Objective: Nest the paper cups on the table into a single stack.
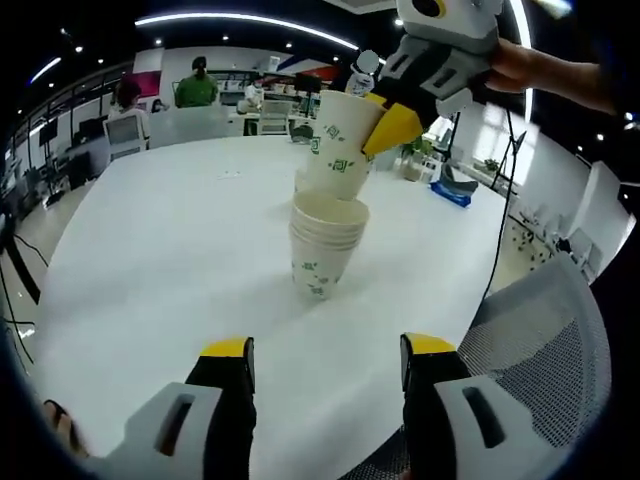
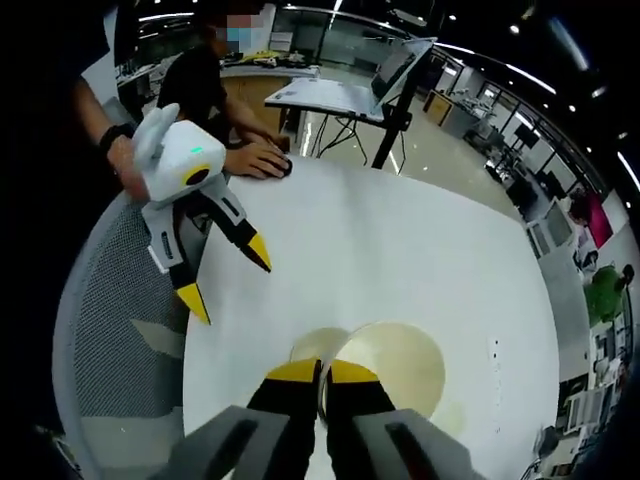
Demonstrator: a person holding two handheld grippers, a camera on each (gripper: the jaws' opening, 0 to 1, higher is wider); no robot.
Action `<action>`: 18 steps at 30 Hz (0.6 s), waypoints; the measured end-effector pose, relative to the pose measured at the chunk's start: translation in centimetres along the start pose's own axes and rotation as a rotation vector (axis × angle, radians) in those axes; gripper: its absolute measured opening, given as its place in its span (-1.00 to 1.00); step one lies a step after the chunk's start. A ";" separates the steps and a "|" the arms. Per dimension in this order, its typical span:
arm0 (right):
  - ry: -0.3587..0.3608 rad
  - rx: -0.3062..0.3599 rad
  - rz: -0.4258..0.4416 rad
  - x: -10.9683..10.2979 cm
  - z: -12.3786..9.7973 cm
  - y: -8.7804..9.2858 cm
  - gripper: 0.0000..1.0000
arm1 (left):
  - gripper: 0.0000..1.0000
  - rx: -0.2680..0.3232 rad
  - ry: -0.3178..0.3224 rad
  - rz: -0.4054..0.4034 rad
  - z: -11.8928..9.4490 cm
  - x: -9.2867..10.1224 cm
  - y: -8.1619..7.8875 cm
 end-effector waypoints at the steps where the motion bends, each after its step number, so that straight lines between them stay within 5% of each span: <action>1: -0.005 0.000 0.001 -0.3 0.0 -0.1 -1.00 | 0.14 0.001 0.000 0.000 0.0 0.0 0.0; 18: -0.038 -0.032 -0.017 -1.9 1.8 0.4 -1.00 | 0.14 0.000 0.000 -0.005 0.0 0.2 0.0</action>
Point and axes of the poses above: the point that each gripper's makers call its tool centre point, and the gripper's own axes: z roughly forward along the fingers, x roughly to its right, y roughly out of its underside, the point moved 4 cm from there along -z, roughly backward along the fingers, and after that the axes turned 6 degrees about y, right-handed, at the moved point
